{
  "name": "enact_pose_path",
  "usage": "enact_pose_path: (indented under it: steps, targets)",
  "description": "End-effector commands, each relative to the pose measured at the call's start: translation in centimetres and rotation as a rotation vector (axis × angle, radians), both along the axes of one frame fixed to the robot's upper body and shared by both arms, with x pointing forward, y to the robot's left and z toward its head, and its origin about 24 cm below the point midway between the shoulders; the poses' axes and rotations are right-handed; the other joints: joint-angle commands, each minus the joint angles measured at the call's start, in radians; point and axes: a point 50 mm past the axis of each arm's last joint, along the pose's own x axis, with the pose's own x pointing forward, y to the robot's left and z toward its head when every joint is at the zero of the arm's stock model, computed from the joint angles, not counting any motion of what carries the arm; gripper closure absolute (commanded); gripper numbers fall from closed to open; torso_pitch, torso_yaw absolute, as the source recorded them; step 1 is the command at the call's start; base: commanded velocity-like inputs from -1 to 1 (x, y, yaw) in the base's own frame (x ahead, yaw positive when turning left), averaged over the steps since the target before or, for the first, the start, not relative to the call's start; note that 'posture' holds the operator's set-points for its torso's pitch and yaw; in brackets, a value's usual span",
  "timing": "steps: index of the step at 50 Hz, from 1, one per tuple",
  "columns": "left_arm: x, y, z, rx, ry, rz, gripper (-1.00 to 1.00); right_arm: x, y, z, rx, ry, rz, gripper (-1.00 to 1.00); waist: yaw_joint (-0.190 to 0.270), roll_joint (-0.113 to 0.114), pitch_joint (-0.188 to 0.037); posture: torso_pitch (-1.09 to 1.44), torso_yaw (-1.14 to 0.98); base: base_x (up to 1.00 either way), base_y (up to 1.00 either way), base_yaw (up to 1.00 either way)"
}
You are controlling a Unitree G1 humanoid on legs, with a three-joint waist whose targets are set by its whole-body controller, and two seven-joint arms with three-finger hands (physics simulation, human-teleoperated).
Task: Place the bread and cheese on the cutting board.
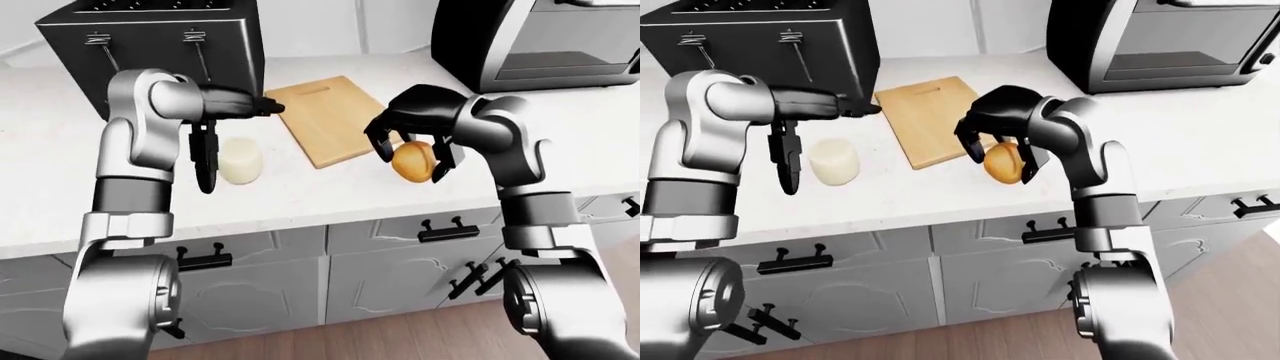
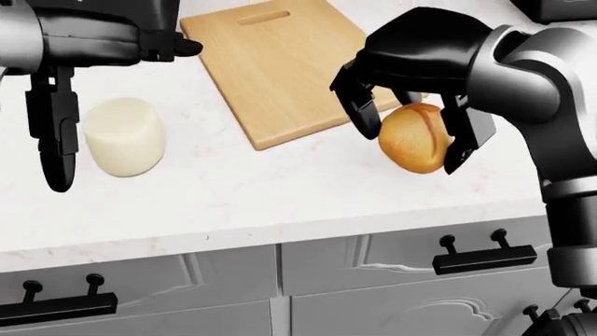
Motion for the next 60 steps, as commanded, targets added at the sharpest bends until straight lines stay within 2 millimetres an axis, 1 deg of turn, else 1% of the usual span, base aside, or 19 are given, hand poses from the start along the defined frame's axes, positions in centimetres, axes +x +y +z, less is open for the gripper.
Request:
enact_pose_path:
  steps: [1, 3, 4, 10, 11, 20, 23, 28, 38, 41, 43, 44, 50, 58, 60]
  targets:
    - [-0.4, -0.1, 2.2, -0.01, -0.091, -0.011, -0.84, -0.4, 0.0, 2.3, 0.032, -0.09, 0.011, 1.0, 0.0, 0.001, -0.034, 0.0, 0.0, 0.0, 0.0, 0.0]
    - [-0.4, -0.2, 2.0, -0.007, -0.088, -0.011, -0.69, -0.4, 0.0, 2.3, 0.032, -0.089, 0.01, 1.0, 0.0, 0.001, -0.033, 0.0, 0.0, 0.0, 0.0, 0.0]
    - [-0.4, -0.2, 1.9, -0.007, -0.087, -0.012, -0.73, -0.4, 0.0, 2.3, 0.032, -0.09, 0.01, 1.0, 0.0, 0.001, -0.033, 0.0, 0.0, 0.0, 0.0, 0.0]
    - [-0.3, -0.3, 1.9, -0.007, -0.088, -0.014, -0.8, -0.4, -0.1, 2.2, 0.031, -0.088, 0.009, 1.0, 0.0, 0.001, -0.034, 0.0, 0.0, 0.0, 0.0, 0.0]
    - [-0.2, -0.3, 1.8, -0.006, -0.087, -0.014, -0.69, -0.4, -0.1, 2.2, 0.032, -0.088, 0.009, 1.0, 0.0, 0.001, -0.034, 0.0, 0.0, 0.0, 0.0, 0.0]
    - [-0.1, -0.3, 1.8, 0.002, -0.09, -0.012, -0.68, -0.4, -0.2, 2.2, 0.031, -0.087, 0.008, 1.0, 0.0, 0.001, -0.035, 0.0, 0.0, 0.0, 0.0, 0.0]
    - [0.0, 0.1, 1.5, 0.043, -0.107, -0.008, -0.64, -0.4, -0.2, 2.2, 0.031, -0.087, 0.008, 1.0, 0.0, 0.001, -0.035, 0.0, 0.0, 0.0, 0.0, 0.0]
    - [0.3, 0.2, 2.6, 0.073, -0.143, -0.001, -0.62, -0.4, -0.1, 2.1, 0.033, -0.086, 0.009, 1.0, -0.001, 0.001, -0.036, 0.0, 0.0, 0.0, 0.0, 0.0]
    - [0.7, 0.0, 2.3, 0.112, -0.158, 0.001, -0.55, -0.4, -0.2, 2.0, 0.035, -0.084, 0.008, 1.0, 0.0, 0.001, -0.037, 0.0, 0.0, 0.0, 0.0, 0.0]
    - [0.8, 0.1, 1.9, 0.144, -0.167, -0.002, -0.5, -0.4, -0.2, 1.9, 0.036, -0.083, 0.008, 1.0, 0.0, 0.001, -0.037, 0.0, 0.0, 0.0, 0.0, 0.0]
    - [0.9, 0.3, 1.5, 0.226, -0.21, -0.015, -0.51, -0.4, -0.2, 1.8, 0.036, -0.082, 0.008, 1.0, -0.001, 0.001, -0.037, 0.0, 0.0, 0.0, 0.0, 0.0]
    - [0.8, 0.2, 1.1, 0.187, -0.17, -0.014, -0.51, -0.4, -0.2, 1.8, 0.036, -0.081, 0.008, 1.0, -0.002, 0.001, -0.037, 0.0, 0.0, 0.0, 0.0, 0.0]
    - [0.8, 0.1, 1.5, 0.21, -0.197, -0.024, -0.5, -0.4, -0.2, 1.8, 0.036, -0.081, 0.007, 1.0, -0.001, 0.002, -0.039, 0.0, 0.0, 0.0, 0.0, 0.0]
    - [0.8, -0.2, 1.5, 0.217, -0.205, -0.034, -0.49, -0.4, -0.1, 1.7, 0.038, -0.08, 0.008, 1.0, -0.001, 0.002, -0.037, 0.0, 0.0, 0.0, 0.0, 0.0]
    - [0.9, -0.2, 1.6, 0.216, -0.211, -0.033, -0.52, -0.4, -0.2, 1.7, 0.038, -0.079, 0.007, 1.0, -0.001, 0.002, -0.038, 0.0, 0.0, 0.0, 0.0, 0.0]
